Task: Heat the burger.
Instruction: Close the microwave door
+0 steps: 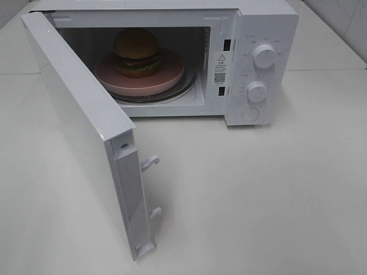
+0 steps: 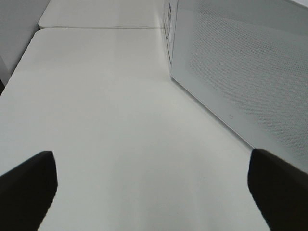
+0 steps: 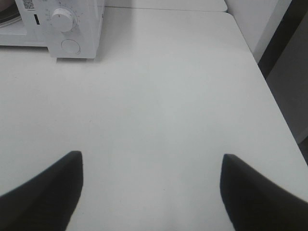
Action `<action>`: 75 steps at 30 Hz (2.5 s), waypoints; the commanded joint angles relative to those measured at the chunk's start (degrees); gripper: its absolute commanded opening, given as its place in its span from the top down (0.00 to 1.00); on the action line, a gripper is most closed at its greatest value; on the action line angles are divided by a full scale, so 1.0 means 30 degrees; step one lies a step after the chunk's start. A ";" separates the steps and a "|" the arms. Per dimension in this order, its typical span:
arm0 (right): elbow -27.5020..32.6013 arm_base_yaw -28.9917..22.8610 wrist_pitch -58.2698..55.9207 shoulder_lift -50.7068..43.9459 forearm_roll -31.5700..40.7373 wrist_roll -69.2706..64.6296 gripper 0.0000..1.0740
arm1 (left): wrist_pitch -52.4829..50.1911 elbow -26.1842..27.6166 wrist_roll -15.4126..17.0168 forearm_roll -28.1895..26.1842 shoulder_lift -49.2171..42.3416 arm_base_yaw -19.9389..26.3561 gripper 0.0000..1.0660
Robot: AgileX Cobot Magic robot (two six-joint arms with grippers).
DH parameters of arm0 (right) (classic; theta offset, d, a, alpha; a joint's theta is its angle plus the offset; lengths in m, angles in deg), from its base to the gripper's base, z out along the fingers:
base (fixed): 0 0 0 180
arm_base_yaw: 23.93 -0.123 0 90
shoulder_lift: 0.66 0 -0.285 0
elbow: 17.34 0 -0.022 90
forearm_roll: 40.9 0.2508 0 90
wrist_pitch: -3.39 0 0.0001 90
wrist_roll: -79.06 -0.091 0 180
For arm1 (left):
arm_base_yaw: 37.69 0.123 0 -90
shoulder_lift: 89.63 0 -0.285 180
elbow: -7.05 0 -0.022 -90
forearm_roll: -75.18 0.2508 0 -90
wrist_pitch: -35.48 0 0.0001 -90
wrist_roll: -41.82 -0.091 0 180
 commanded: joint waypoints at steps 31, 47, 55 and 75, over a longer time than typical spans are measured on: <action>0.0707 -0.2139 0.1910 -0.0573 -0.1127 -0.1948 0.44 | -0.0134 -0.0019 0.0095 -0.0095 -0.0325 -0.0095 0.02; 0.0707 -0.2139 0.1929 -0.0573 -0.1127 -0.1948 0.53 | -0.0134 -0.0019 0.0095 -0.0095 -0.0325 -0.0095 0.02; 0.0707 -0.2139 0.1929 -0.0573 -0.1127 -0.1948 0.53 | -0.0153 -0.0019 0.0134 0.0630 -0.0325 -0.0095 0.02; 0.0707 -0.2139 0.1929 -0.0573 -0.1127 -0.1948 0.53 | -1.0065 -0.0076 -0.1318 0.0802 0.6207 -0.0095 0.12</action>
